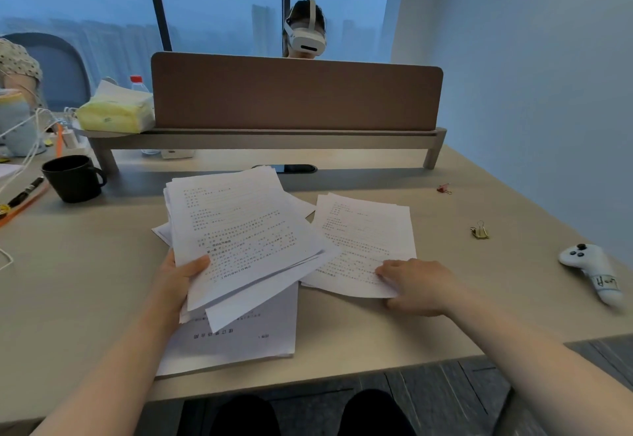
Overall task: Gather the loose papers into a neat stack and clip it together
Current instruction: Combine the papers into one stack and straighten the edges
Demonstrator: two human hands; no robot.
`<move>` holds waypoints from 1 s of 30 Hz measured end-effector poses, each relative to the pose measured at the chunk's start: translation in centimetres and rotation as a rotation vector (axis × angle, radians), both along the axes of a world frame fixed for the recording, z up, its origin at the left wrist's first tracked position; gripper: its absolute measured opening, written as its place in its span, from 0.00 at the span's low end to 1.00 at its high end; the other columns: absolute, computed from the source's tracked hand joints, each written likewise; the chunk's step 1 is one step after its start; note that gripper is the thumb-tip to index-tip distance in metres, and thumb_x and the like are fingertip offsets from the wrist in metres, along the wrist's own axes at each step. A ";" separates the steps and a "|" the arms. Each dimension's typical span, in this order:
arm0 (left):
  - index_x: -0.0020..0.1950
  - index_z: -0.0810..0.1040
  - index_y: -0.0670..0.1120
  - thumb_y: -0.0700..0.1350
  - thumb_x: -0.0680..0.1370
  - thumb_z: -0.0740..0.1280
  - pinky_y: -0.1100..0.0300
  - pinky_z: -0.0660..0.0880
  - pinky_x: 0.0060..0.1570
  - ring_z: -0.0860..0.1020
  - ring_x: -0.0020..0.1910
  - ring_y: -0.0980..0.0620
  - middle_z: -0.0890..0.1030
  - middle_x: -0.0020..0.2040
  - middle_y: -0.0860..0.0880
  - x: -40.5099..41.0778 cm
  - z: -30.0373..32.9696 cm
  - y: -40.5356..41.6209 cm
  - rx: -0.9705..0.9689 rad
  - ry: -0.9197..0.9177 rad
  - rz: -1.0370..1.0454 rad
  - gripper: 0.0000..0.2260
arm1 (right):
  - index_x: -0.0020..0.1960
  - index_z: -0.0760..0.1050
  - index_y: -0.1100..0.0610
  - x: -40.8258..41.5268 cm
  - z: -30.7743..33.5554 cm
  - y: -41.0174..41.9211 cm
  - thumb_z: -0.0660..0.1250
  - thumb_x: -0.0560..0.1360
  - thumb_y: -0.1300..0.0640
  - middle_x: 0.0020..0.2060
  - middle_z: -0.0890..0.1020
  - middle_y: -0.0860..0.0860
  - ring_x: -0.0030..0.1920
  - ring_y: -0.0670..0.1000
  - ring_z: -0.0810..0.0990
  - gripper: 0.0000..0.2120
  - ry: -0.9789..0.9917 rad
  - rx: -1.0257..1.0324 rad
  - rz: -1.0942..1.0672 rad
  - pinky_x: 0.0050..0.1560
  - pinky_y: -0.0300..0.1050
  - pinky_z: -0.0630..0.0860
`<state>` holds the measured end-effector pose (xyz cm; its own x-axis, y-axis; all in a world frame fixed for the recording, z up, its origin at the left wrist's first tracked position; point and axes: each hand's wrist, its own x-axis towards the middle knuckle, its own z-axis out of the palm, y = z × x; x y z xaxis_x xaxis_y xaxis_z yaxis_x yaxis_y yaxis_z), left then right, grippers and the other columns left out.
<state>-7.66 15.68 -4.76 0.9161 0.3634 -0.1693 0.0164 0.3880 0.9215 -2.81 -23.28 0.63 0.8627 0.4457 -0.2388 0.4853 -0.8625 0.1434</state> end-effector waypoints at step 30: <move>0.71 0.70 0.45 0.31 0.78 0.65 0.49 0.78 0.45 0.81 0.51 0.43 0.80 0.60 0.42 -0.1 0.2 -0.3 0.036 0.023 0.004 0.23 | 0.63 0.68 0.55 2.4 -3.1 -0.8 0.60 0.74 0.59 0.52 0.77 0.54 0.51 0.58 0.80 0.17 -0.212 -0.012 -0.019 0.42 0.48 0.72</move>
